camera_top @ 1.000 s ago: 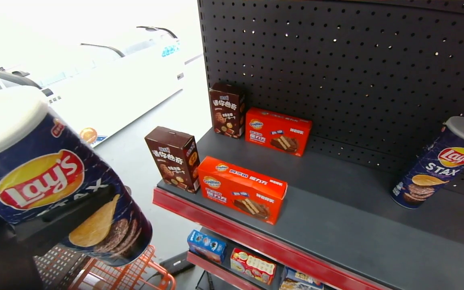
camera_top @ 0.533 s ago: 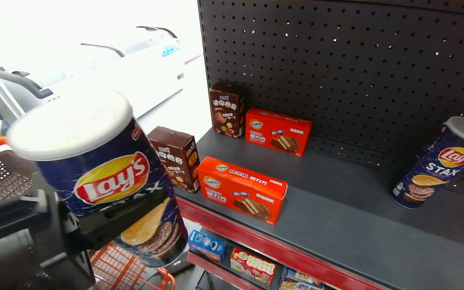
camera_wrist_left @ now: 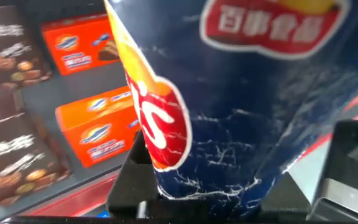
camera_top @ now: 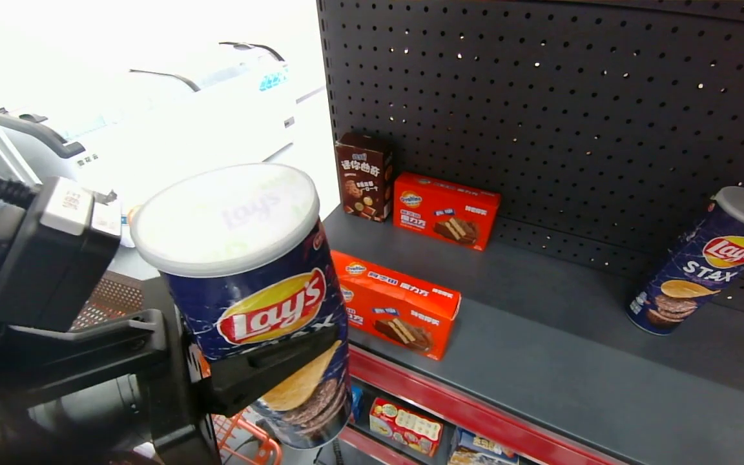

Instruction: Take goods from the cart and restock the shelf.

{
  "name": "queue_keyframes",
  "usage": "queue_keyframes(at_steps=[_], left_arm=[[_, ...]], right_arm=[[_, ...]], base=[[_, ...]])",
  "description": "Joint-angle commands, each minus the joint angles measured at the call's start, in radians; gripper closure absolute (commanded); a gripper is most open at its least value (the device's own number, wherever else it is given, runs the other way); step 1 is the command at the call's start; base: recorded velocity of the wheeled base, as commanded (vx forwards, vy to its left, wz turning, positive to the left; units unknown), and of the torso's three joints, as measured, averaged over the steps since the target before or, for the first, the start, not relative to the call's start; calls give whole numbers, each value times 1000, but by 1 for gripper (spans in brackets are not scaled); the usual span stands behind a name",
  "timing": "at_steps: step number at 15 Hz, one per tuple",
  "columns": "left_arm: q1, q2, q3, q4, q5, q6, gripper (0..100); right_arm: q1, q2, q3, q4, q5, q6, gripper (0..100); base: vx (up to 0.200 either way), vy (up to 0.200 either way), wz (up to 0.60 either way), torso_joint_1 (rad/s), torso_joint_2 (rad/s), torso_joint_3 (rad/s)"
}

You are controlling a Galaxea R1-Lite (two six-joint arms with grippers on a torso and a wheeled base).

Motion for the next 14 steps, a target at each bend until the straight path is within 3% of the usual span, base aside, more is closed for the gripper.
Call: queue_keyframes(at_steps=[1, 4, 7, 14], left_arm=[[-45, 47, -19, -1, -9, 0, 100], [-95, 111, -85, -1, -9, 3, 100], [-101, 142, -102, -1, -10, 9, 100], [-110, 143, -103, -1, -9, 7, 100]], right_arm=[[0, 1, 0, -1, 0, -1, 0], [0, 1, 0, -1, 0, -1, 0], [0, 1, 0, -1, 0, -1, 0], [0, 1, 0, -1, 0, -1, 0]], base=[[0, 0, 0, 0, 0, 0], [0, 0, 0, 0, 0, 0], [0, 0, 0, 0, 0, 0], [0, 0, -600, 0, 4, 2]])
